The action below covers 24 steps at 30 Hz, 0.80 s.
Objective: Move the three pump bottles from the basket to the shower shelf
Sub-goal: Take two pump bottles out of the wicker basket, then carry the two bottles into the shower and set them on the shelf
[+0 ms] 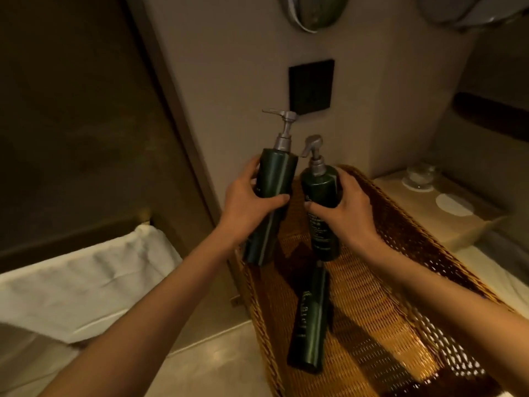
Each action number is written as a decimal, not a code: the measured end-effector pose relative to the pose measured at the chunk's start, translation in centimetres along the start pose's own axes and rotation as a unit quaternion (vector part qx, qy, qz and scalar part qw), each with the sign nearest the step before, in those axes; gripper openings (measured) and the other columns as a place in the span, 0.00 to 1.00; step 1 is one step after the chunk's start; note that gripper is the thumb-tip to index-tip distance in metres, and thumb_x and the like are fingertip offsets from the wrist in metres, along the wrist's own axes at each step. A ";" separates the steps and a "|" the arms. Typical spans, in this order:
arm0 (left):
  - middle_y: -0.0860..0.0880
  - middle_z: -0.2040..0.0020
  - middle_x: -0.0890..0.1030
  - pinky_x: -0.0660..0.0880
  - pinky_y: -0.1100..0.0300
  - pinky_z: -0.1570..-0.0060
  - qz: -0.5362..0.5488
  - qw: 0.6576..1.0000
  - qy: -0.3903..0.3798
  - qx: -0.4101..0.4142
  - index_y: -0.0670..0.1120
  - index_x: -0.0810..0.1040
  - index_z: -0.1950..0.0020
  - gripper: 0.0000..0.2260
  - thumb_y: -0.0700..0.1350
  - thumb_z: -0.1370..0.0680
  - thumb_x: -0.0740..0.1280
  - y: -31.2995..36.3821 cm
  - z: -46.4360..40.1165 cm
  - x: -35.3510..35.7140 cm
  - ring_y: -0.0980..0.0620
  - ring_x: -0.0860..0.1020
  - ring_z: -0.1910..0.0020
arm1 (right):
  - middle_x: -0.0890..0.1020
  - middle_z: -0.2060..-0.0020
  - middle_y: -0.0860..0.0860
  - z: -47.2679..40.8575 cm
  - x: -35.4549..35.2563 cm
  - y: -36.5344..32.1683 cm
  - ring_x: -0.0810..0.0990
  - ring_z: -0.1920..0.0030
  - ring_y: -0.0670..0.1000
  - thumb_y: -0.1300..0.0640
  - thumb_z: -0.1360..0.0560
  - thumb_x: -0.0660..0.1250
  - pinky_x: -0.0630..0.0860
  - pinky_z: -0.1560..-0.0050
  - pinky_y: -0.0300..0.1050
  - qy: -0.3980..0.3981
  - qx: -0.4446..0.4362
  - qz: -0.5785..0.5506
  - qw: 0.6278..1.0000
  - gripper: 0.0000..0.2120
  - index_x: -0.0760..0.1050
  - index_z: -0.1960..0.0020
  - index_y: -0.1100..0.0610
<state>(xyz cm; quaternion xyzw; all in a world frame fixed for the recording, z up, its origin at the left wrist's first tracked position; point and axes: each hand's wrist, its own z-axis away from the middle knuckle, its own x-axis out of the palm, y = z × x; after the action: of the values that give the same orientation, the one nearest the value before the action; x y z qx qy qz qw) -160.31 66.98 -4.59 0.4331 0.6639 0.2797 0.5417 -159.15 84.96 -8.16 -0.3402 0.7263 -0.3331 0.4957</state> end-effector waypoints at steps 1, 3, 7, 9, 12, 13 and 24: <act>0.60 0.44 0.72 0.72 0.70 0.53 0.012 1.000 0.020 0.002 0.53 0.61 0.27 0.38 0.43 0.32 0.76 0.5 0.7 -1.6 0.64 0.73 0.50 | 0.76 0.41 0.51 0.0 0.1 -1.7 0.73 0.40 0.50 0.52 0.33 0.75 0.72 0.41 0.48 0.002 -0.026 -0.012 1.000 0.32 0.67 0.33 0.52; 0.59 0.41 0.73 0.74 0.67 0.49 0.029 0.997 0.066 0.000 0.55 0.62 0.27 0.39 0.45 0.33 0.76 1.3 2.5 -5.0 0.65 0.74 0.47 | 0.76 0.43 0.48 0.2 0.7 -4.9 0.74 0.42 0.46 0.52 0.34 0.75 0.71 0.44 0.43 0.003 -0.067 -0.048 0.997 0.30 0.69 0.34 0.51; 0.57 0.38 0.74 0.74 0.63 0.46 0.050 0.984 0.169 -0.007 0.55 0.63 0.28 0.38 0.44 0.34 0.76 1.1 7.5 -11.2 0.60 0.75 0.42 | 0.74 0.43 0.40 2.1 3.2 -10.6 0.70 0.48 0.30 0.54 0.33 0.76 0.68 0.49 0.24 -0.033 -0.117 -0.140 0.983 0.30 0.68 0.35 0.47; 0.61 0.41 0.74 0.73 0.68 0.50 0.048 0.975 0.215 -0.018 0.56 0.64 0.29 0.37 0.43 0.34 0.76 0.2 10.7 -13.9 0.62 0.75 0.43 | 0.73 0.42 0.38 3.8 5.2 -12.8 0.69 0.46 0.30 0.54 0.33 0.75 0.66 0.47 0.26 -0.063 -0.132 -0.162 0.976 0.31 0.66 0.34 0.45; 0.65 0.46 0.73 0.72 0.75 0.58 0.021 0.962 0.270 -0.040 0.58 0.64 0.30 0.37 0.42 0.34 0.77 -1.9 16.0 -17.4 0.67 0.74 0.48 | 0.71 0.42 0.37 6.8 9.2 -15.4 0.69 0.43 0.35 0.52 0.33 0.76 0.67 0.43 0.36 -0.105 -0.146 -0.157 0.971 0.33 0.66 0.33 0.45; 0.65 0.46 0.73 0.71 0.75 0.58 0.013 0.957 0.286 -0.052 0.58 0.64 0.30 0.37 0.42 0.34 0.77 -2.8 17.9 -18.5 0.67 0.74 0.49 | 0.71 0.42 0.37 7.9 10.7 -16.2 0.69 0.43 0.36 0.52 0.34 0.76 0.67 0.44 0.37 -0.120 -0.150 -0.157 0.969 0.33 0.65 0.32 0.45; 0.48 0.32 0.72 0.71 0.49 0.37 -0.051 0.861 0.447 -0.237 0.52 0.64 0.28 0.37 0.41 0.33 0.76 -12.6 39.3 -32.7 0.50 0.72 0.36 | 0.74 0.42 0.41 24.1 30.1 -25.5 0.71 0.43 0.41 0.55 0.33 0.76 0.70 0.42 0.41 -0.366 -0.166 -0.173 0.899 0.32 0.67 0.32 0.48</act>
<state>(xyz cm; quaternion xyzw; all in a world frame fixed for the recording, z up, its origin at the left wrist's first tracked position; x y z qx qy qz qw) -124.69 28.55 -9.67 0.0853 0.7694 0.5644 0.2866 -140.47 42.66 -8.95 -0.6362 0.4683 -0.1401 0.5970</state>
